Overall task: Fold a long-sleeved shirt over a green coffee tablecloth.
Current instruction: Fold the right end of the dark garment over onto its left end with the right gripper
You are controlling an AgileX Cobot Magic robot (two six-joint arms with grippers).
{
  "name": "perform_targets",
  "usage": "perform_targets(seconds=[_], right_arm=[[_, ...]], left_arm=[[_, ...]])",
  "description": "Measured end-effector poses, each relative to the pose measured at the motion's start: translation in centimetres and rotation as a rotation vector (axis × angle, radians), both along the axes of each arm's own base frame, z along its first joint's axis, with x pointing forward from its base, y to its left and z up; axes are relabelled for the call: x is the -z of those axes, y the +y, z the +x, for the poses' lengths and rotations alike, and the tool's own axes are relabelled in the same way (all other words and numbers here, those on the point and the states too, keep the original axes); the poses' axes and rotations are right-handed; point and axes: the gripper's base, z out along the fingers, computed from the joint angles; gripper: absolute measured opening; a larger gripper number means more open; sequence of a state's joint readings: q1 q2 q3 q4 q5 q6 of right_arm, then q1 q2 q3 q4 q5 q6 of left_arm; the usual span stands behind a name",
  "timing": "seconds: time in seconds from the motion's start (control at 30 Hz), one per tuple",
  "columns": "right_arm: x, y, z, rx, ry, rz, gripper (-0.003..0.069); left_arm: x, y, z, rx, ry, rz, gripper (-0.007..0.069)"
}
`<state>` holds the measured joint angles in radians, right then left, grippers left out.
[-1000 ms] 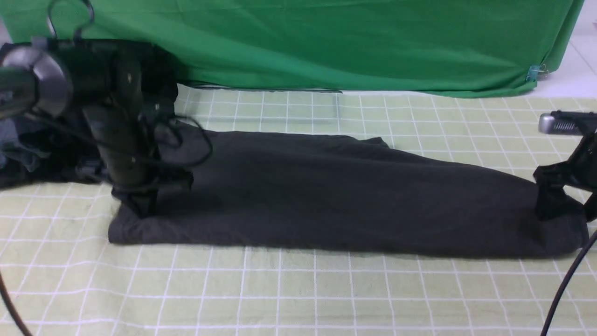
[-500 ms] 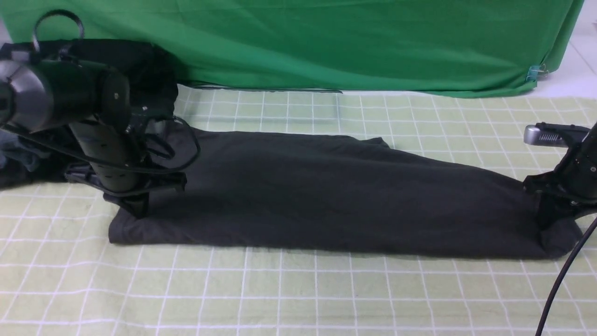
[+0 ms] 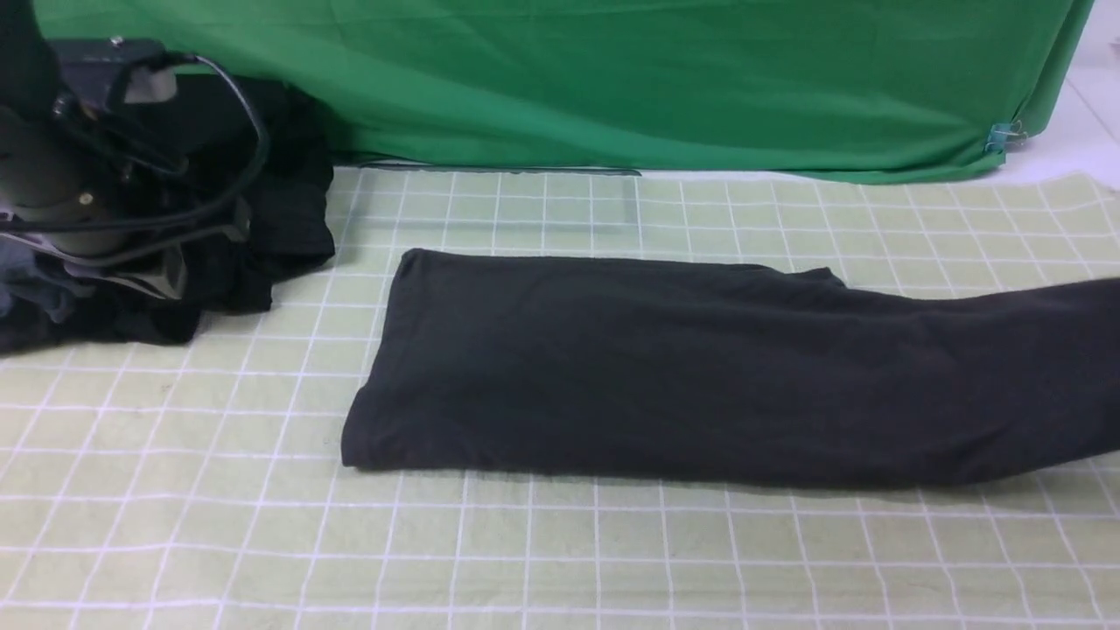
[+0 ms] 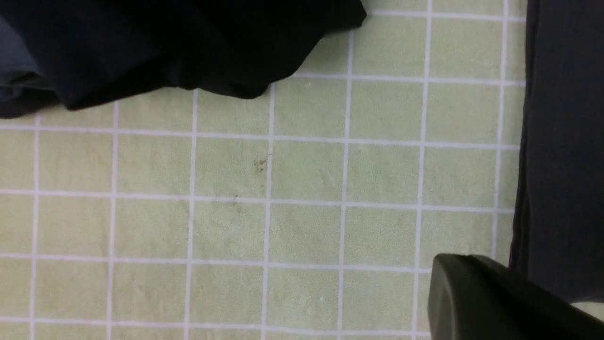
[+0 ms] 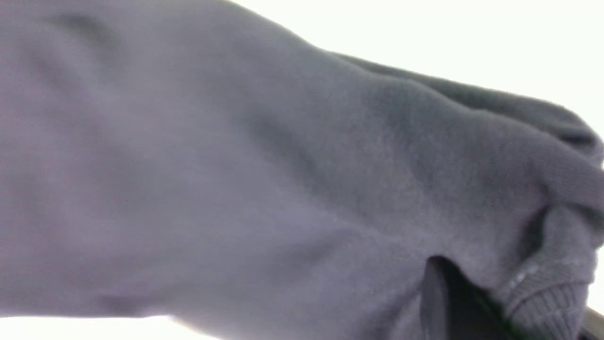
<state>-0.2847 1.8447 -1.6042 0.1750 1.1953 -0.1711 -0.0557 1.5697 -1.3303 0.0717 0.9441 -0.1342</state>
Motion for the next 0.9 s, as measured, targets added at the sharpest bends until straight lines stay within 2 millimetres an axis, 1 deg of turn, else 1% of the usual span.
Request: perform_targets(seconds=[0.03, 0.07, 0.1, 0.13, 0.17, 0.2, 0.23, 0.27, 0.3, 0.33, 0.37, 0.4, 0.47, 0.5, 0.53, 0.57, 0.6, 0.63, 0.67, 0.7, 0.8, 0.83, 0.87, 0.9], right_arm=[[-0.2, 0.3, 0.1, -0.005, -0.007, 0.005, 0.0049], [-1.8, 2.1, 0.4, -0.032, -0.062, 0.060, 0.0049], [-2.6, 3.2, 0.5, -0.046, -0.087, 0.091, 0.0049], [-3.2, 4.5, 0.7, -0.072, -0.107, 0.113, 0.0049], [-3.5, 5.5, 0.8, -0.084, -0.118, 0.131, 0.0049], [-4.2, 7.2, 1.0, -0.115, -0.137, 0.155, 0.0049], [-4.7, 9.3, 1.1, -0.152, -0.147, 0.180, 0.0049], [-4.9, 9.6, 1.2, -0.154, -0.151, 0.187, 0.0049], [-5.1, 11.5, 1.2, -0.191, -0.155, 0.199, 0.0049], [-5.6, 14.2, 1.1, -0.237, -0.162, 0.216, 0.0049], [-5.8, 16.1, 0.9, -0.271, -0.169, 0.228, 0.0049], [-6.1, 18.5, 0.7, -0.315, -0.182, 0.247, 0.0048], [-6.4, 22.5, 0.3, -0.380, -0.204, 0.296, 0.0048], [-6.4, 24.0, 0.1, -0.405, -0.213, 0.317, 0.0048], [-6.4, 24.4, 0.1, -0.411, -0.214, 0.322, 0.0048], [-5.7, 27.8, -0.1, -0.462, -0.215, 0.357, 0.0048], [-5.5, 28.2, 0.1, -0.462, -0.215, 0.362, 0.0048], [-4.7, 30.4, 0.2, -0.478, -0.210, 0.380, 0.0048], [-4.8, 30.6, 0.1, -0.485, -0.212, 0.381, 0.0048], [-3.7, 32.7, 0.4, -0.501, -0.202, 0.394, 0.0048], [-1.6, 35.8, 1.1, -0.512, -0.191, 0.410, 0.0048], [-0.6, 37.1, 1.3, -0.516, -0.186, 0.414, 0.0048], [-0.1, 37.8, 1.5, -0.516, -0.188, 0.418, 0.0048], [1.0, 38.8, 1.7, -0.513, -0.184, 0.421, 0.0054]], left_arm=[[0.0, 0.0, 0.0, 0.000, 0.000, 0.000, -0.0006], [0.0, 0.0, 0.0, 0.000, 0.000, -0.003, -0.0006], [0.0, 0.0, 0.0, -0.001, 0.002, -0.006, -0.0006], [0.1, -0.1, 0.0, -0.001, 0.005, -0.007, -0.0006], [0.1, 0.0, 0.0, -0.002, 0.008, -0.007, -0.0006], [0.1, -0.1, 0.0, -0.002, 0.009, -0.009, -0.0006], [0.1, -0.1, 0.0, -0.001, 0.009, -0.011, -0.0006], [0.1, -0.1, 0.0, -0.002, 0.009, -0.011, -0.0006], [0.1, -0.1, 0.0, 0.001, 0.009, -0.012, -0.0006], [0.1, -0.1, 0.0, 0.000, 0.009, -0.016, -0.0006], [0.1, -0.1, 0.0, 0.000, 0.009, -0.017, -0.0006], [0.1, -0.2, -0.1, -0.001, 0.010, -0.022, -0.0006], [0.1, -0.3, -0.1, -0.003, 0.010, -0.034, -0.0006], [0.1, -0.3, 0.0, -0.004, 0.010, -0.043, -0.0006], [0.1, -0.4, -0.1, -0.004, 0.010, -0.045, -0.0006], [0.1, -0.5, 0.0, 0.000, 0.007, -0.056, -0.0006], [0.1, -0.5, 0.0, 0.001, 0.007, -0.056, -0.0006], [0.1, -0.5, 0.0, 0.004, 0.006, -0.063, -0.0006], [0.1, -0.6, 0.0, 0.006, 0.006, -0.068, -0.0006], [0.0, -0.7, 0.0, 0.015, 0.005, -0.081, -0.0006], [0.0, -1.0, 0.0, 0.023, 0.003, -0.107, -0.0006], [0.0, -1.0, 0.0, 0.029, 0.003, -0.112, -0.0006], [0.0, -1.0, 0.0, 0.031, 0.003, -0.113, -0.0006], [0.0, -1.1, 0.0, 0.033, 0.002, -0.115, -0.0006]])
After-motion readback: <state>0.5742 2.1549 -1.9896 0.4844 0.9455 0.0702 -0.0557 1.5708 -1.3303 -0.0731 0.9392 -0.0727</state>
